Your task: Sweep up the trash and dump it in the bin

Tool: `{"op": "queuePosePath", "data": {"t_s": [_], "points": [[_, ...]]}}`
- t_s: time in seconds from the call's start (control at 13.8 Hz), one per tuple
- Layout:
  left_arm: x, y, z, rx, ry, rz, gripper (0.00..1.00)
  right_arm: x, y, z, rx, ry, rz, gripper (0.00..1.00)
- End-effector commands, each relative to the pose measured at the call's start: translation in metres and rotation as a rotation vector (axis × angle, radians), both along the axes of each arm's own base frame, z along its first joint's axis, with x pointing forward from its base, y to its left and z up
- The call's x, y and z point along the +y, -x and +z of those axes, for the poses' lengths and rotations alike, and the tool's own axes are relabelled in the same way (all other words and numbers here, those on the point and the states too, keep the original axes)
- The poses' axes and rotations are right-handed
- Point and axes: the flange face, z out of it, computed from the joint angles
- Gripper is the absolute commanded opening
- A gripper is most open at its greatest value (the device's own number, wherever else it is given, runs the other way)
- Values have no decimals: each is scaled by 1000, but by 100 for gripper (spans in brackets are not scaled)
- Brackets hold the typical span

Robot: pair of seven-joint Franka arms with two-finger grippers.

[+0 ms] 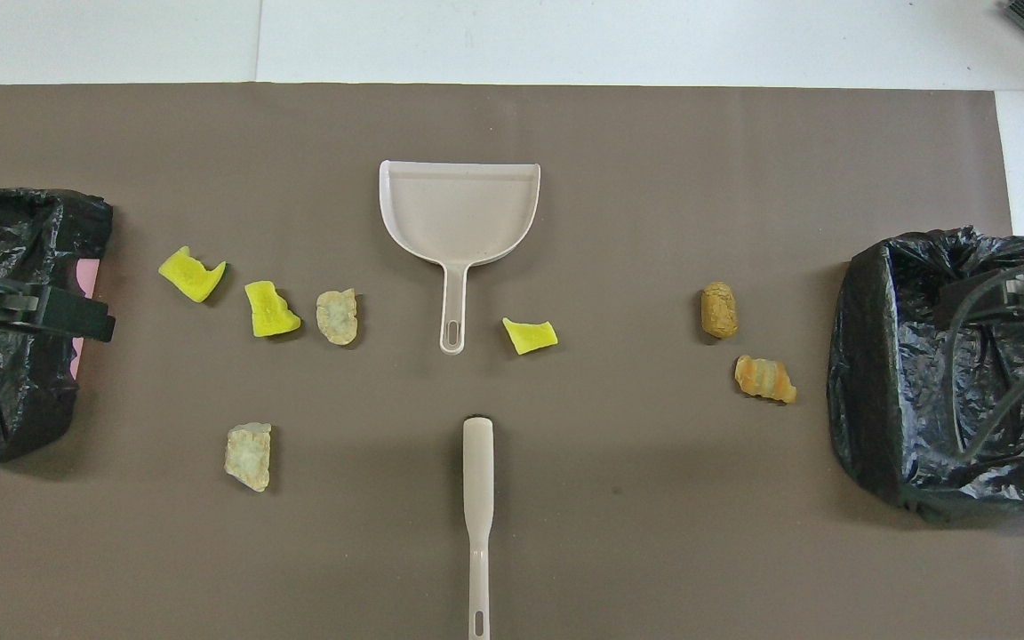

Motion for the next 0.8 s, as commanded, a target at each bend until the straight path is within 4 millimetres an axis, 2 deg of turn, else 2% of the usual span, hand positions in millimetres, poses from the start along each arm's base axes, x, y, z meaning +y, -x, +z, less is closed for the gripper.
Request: {"op": "queuePosePath", "data": {"t_s": [0.0,0.51,0.73], "points": [[-1,8,2,-26,-27,-3,100,-2,5,2,1,-12,19,100],[0,7,6,-38,-22,-3,100,3,6,1,8,-12,28,100],[0,8,5,-32,-20,6,100,6,12,-2,10,-12,64,100]]}}
